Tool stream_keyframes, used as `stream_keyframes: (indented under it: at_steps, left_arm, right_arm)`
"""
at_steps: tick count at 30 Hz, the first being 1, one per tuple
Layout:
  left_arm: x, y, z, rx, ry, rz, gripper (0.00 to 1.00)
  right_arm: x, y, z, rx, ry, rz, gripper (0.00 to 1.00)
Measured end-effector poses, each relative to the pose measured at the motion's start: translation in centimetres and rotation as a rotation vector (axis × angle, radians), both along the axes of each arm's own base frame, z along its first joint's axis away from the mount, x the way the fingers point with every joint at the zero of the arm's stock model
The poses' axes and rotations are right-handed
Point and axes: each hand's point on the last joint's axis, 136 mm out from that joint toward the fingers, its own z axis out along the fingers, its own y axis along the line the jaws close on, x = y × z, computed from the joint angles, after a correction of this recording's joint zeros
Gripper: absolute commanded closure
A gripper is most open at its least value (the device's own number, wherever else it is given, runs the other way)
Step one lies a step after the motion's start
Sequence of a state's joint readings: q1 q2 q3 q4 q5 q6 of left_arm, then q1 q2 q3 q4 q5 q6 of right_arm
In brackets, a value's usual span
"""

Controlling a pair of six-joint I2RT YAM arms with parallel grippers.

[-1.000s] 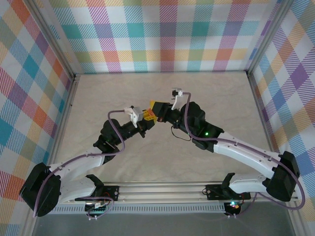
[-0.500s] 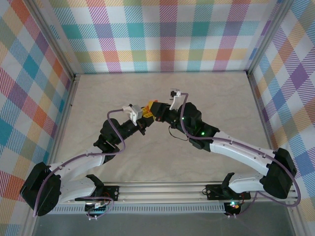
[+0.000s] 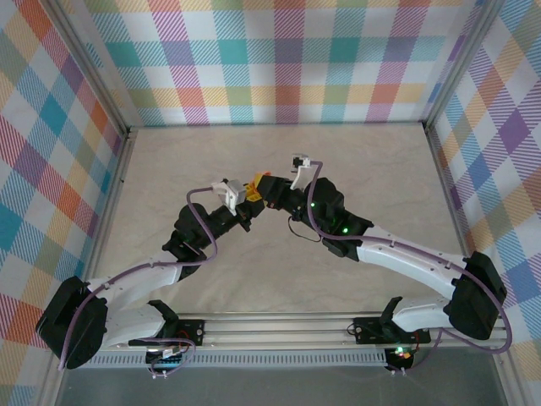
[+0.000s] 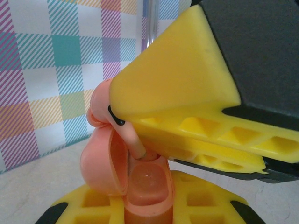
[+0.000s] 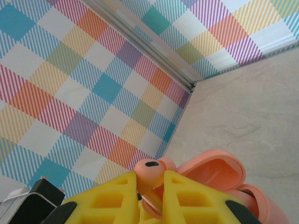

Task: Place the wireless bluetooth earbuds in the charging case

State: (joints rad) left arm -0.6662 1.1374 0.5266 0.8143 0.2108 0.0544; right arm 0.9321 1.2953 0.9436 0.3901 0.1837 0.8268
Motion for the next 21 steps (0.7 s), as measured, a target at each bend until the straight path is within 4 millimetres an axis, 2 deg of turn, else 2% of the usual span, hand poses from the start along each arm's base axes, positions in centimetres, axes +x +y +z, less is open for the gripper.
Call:
stream_keyframes:
  at_steps: [5, 11, 21]
  left_arm:
    - [0.09, 0.0, -0.16, 0.001, 0.006, 0.003, 1.0]
    - [0.21, -0.08, -0.58, 0.01, 0.017, 0.004, 1.0]
    - [0.25, -0.13, -0.76, 0.013, 0.021, 0.003, 1.0]
  right_arm:
    - [0.01, -0.03, -0.03, 0.011, 0.001, 0.0, 0.72]
    - [-0.02, -0.07, -0.28, 0.014, 0.013, -0.001, 0.66]
    - [-0.13, -0.65, -0.81, -0.012, 0.04, -0.017, 0.61]
